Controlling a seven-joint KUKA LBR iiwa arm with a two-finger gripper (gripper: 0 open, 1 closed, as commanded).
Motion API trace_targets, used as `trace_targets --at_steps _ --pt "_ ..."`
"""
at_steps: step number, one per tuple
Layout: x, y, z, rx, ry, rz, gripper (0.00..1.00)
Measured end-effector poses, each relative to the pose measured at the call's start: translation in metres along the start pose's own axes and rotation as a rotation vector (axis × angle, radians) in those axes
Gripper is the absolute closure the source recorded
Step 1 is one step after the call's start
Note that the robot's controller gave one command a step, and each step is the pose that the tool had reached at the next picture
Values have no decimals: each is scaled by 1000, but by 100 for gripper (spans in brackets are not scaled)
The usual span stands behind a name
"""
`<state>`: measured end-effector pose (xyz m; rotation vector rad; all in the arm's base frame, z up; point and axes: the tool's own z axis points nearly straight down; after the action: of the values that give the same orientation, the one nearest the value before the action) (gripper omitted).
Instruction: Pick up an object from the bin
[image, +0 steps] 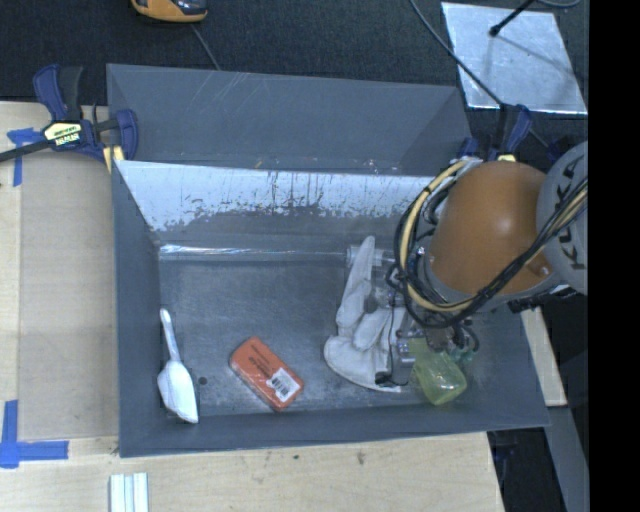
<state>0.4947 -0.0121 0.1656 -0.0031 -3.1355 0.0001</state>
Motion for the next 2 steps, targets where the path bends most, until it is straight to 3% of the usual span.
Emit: trace_targets --at_steps 1,2 --pt "-2 0 -4 0 -9 0 0" --pt "-13 0 31 -1 -14 25 0"
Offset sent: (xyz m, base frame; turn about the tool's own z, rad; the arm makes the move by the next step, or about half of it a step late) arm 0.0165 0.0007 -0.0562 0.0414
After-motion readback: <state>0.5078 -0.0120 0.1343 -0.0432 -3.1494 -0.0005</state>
